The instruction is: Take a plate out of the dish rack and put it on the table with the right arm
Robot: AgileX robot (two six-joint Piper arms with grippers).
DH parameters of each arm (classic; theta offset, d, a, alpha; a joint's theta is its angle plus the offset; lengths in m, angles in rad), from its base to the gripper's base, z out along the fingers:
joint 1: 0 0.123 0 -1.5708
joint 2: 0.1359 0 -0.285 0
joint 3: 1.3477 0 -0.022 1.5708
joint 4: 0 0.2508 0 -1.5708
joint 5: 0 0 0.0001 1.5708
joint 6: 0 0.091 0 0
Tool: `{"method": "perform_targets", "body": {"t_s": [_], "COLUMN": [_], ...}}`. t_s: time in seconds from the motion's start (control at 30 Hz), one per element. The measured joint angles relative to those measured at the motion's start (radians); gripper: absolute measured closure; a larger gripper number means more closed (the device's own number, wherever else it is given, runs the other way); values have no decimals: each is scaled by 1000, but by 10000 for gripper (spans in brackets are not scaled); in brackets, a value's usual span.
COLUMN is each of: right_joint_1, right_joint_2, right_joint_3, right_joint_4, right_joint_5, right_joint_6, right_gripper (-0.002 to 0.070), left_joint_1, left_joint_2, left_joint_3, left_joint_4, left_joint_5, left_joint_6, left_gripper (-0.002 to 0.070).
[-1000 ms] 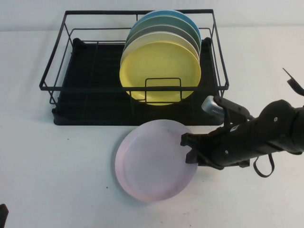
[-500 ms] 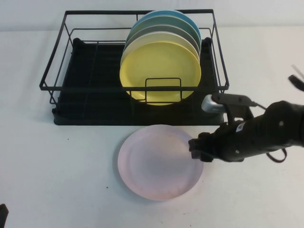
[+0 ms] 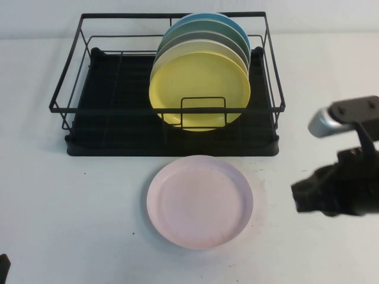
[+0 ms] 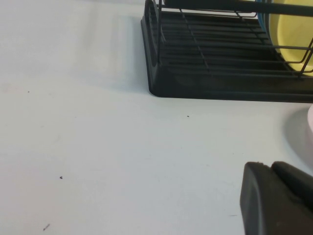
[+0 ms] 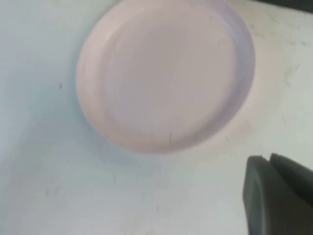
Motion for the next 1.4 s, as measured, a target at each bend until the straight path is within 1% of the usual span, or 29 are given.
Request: {"method": "perform_targets", "body": {"t_s": [0.23, 0.37, 0.47, 0.57, 0.8, 0.9, 1.03, 1.13, 1.23, 1.4], "right_joint_1": [0, 0, -5, -62, -378, -464, -510, -527, -536, -536], "right_joint_2": [-130, -149, -173, -251, -582, -759, -997, -1129, -1184, -1189], "right_joint_3": [51, 84, 163, 281, 622, 734, 819, 853, 863, 865], "right_joint_4": [-22, -85, -130, -161, -185, -188, -216, -224, -230, -234], "right_joint_5": [167, 155, 70, -79, -362, -426, -436, -407, -377, -277], "right_joint_6": [21, 35, 40, 40, 42, 42, 12, 1, 1, -3], "right_gripper": [694, 694, 694, 694, 694, 694, 694, 694, 694, 694], "left_joint_1": [0, 0, 0, 0, 0, 0, 0, 0, 0, 0], "left_joint_2": [0, 0, 0, 0, 0, 0, 0, 0, 0, 0], "left_joint_3": [0, 0, 0, 0, 0, 0, 0, 0, 0, 0], "left_joint_4": [0, 0, 0, 13, 24, 26, 26, 26, 26, 26], "left_joint_5": [0, 0, 0, 0, 0, 0, 0, 0, 2, 4], "left_joint_6": [0, 0, 0, 0, 0, 0, 0, 0, 0, 0], "left_gripper": [678, 678, 678, 678, 678, 678, 678, 678, 678, 678]}}
